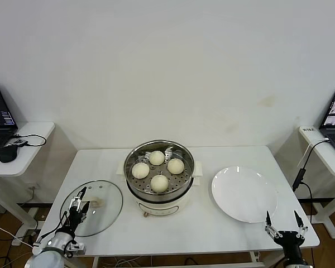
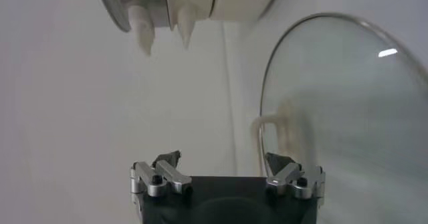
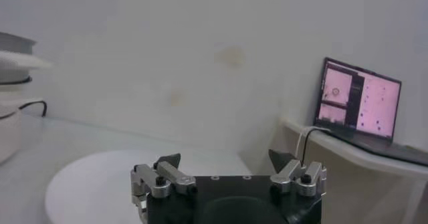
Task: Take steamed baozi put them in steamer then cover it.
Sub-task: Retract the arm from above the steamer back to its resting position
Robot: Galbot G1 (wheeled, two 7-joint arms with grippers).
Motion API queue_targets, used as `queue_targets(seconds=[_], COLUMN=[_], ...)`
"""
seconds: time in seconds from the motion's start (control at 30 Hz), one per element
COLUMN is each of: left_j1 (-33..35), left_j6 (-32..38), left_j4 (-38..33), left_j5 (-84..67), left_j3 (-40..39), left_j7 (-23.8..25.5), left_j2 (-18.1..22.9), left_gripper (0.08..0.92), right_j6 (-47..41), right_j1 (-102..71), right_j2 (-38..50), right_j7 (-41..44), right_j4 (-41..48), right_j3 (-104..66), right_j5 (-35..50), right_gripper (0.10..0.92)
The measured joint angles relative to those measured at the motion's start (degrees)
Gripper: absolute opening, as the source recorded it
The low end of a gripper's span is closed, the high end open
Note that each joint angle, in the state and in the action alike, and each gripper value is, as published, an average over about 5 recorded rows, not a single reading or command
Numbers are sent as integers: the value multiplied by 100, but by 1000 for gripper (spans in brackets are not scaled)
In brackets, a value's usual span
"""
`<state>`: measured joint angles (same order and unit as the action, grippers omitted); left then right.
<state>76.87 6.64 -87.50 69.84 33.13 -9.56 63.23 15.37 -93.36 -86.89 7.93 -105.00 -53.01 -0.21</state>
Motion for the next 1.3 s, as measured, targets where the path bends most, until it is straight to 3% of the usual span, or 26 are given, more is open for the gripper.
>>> queue_targets(seconds=[0.5, 0.97, 1.2, 1.3], left_j1=[-472, -570, -469, -377], left_j6=[-11, 3, -47, -102], left_j4=[449, 674, 530, 378], left_j5=[50, 19, 10, 3], left_j3=[-151, -177, -54, 32], left_j7=[-1, -79, -249, -318], left_j2=[22, 51, 35, 6], left_gripper=[792, 394, 180, 128], right_j6=[-22, -25, -23, -22], right_j1=[-36, -36, -38, -38], right_j2=[-51, -45, -45, -45], right_j7=[31, 52, 53, 53], right_j4=[51, 71, 52, 45], right_j3=[75, 97, 124, 143], right_j5=[-116, -131, -137, -142], right_gripper=[823, 823, 823, 823])
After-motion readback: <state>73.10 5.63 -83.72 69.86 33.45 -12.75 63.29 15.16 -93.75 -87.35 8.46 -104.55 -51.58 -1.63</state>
